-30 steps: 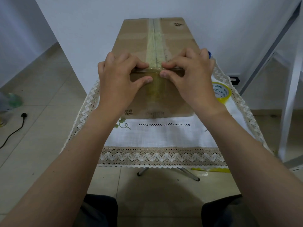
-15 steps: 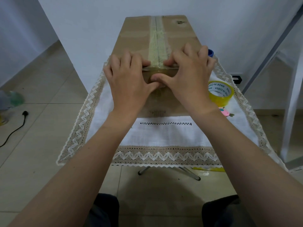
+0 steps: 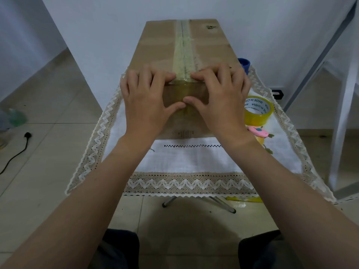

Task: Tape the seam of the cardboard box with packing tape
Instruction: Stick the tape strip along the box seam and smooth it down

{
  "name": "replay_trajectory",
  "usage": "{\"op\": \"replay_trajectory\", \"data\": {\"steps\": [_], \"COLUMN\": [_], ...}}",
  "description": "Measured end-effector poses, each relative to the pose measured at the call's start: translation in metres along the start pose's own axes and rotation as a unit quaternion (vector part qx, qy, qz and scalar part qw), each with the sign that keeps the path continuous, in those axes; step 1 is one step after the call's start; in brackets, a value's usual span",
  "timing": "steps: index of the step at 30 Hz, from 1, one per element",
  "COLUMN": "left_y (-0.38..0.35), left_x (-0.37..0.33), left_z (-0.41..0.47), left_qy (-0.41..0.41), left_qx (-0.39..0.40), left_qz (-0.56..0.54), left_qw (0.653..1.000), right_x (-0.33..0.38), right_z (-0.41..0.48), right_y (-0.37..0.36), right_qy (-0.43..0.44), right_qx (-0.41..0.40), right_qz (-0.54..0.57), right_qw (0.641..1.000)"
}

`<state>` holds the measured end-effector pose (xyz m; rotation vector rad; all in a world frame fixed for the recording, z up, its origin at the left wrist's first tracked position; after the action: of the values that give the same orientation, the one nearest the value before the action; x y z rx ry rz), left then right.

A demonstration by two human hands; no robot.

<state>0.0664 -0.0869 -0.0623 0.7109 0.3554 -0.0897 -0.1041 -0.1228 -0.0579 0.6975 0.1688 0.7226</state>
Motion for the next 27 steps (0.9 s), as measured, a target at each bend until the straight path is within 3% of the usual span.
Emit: {"op": "replay_trajectory", "data": {"steps": [5, 15, 27], "left_y": [-0.006, -0.008, -0.002], "left_x": [0.001, 0.005, -0.005], "left_z": [-0.007, -0.013, -0.012], "left_qy": [-0.006, -0.046, 0.008], "left_qx": [-0.005, -0.013, -0.012], "left_qz": [0.030, 0.058, -0.025], "left_qw": [1.000, 0.997, 1.000], "right_x": [0.004, 0.001, 0.012], "right_z": [-0.012, -0.023, -0.015], "right_y": [-0.005, -0.005, -0.004], "right_qy": [0.034, 0.077, 0.003], "right_qx": [-0.008, 0.060, -0.025], "right_qz": [-0.041, -0.082, -0.028], "right_qw": [0.999, 0.992, 0.999]}}
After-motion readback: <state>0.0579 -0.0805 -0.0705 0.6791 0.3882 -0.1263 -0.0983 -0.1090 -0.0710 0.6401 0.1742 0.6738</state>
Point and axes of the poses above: each hand's wrist, its own z-axis towards the middle knuckle, its own y-axis out of the back of the hand, x = y × z, the point moved 4 cm from there along z, towards the middle knuckle, and after that the axes turned 13 degrees about y, right-handed, at the moved point
